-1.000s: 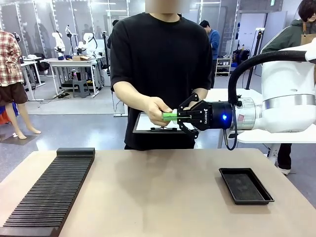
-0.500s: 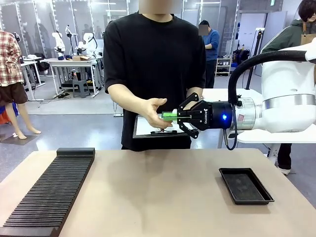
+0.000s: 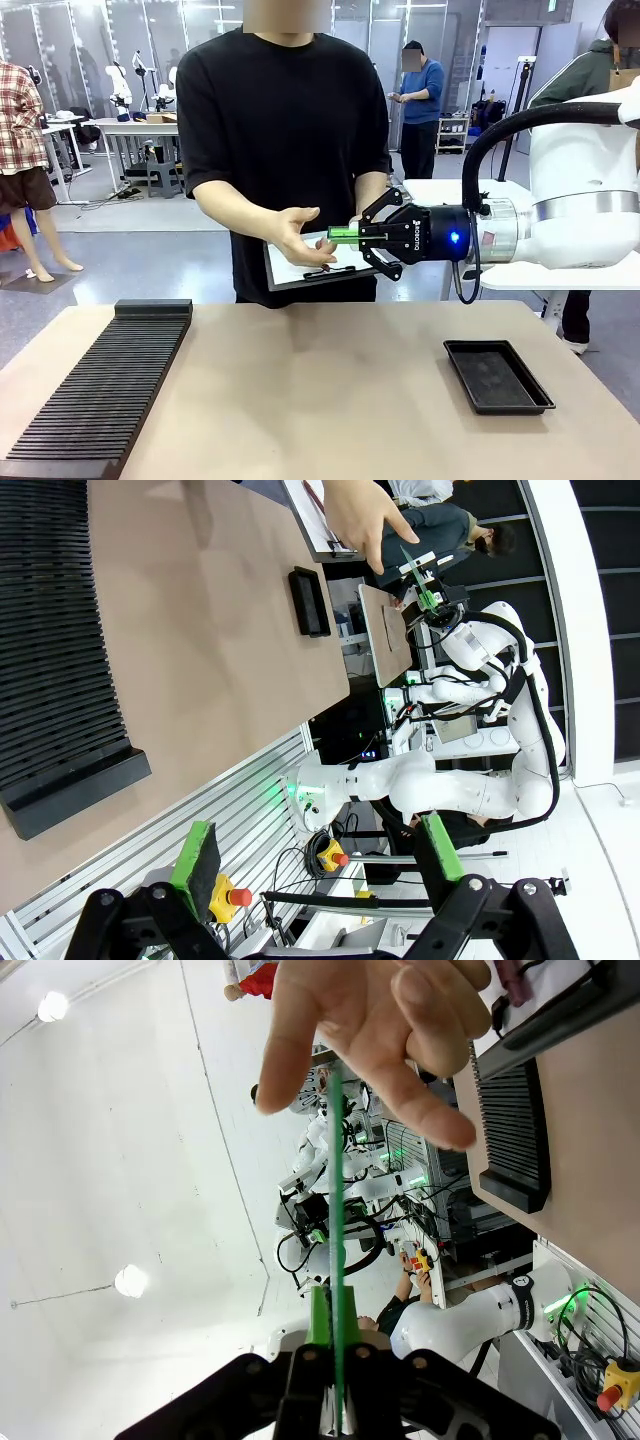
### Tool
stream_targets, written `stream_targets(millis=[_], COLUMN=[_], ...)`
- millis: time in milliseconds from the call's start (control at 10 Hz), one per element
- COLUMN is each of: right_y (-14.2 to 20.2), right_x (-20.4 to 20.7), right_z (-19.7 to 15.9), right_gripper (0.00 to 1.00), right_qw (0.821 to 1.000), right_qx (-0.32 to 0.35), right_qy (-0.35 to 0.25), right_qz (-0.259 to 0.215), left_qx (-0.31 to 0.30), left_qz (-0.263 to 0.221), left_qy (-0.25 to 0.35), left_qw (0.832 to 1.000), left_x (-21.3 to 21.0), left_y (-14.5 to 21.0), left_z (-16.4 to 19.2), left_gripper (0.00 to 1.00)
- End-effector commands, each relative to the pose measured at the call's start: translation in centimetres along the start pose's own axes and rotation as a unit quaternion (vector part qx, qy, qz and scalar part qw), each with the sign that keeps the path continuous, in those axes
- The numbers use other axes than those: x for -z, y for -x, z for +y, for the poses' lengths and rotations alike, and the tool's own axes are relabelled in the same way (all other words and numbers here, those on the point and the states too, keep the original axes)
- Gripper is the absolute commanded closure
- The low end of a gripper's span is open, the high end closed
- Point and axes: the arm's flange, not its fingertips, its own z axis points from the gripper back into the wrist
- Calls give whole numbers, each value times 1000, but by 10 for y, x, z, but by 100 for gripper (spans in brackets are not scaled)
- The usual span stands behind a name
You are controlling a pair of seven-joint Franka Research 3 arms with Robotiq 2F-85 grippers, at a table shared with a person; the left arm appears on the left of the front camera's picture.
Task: Inspect the PCB.
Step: Place the Blank PCB in the ESD tray.
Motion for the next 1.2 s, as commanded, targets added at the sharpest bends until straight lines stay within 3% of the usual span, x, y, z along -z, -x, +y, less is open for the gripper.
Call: stream_targets(millis=[0,1000,1100], right_y=[0,0,13], right_x=[1,0,-12], right_z=[1,0,21], right_gripper=[100,97,97], right_qw=[1000,1000,996], right_qx=[-1,0,-68], right_qy=[0,0,57], right_qz=[1,0,-20], left_qx=[1,1,1], left_qz=[1,1,1], left_qy=[0,0,0], left_qw=[1000,1000,1000], left_x=[-1,-1,-1], left_y=[-2,-2,-2], left_z=[0,0,0], left_gripper=[0,0,0])
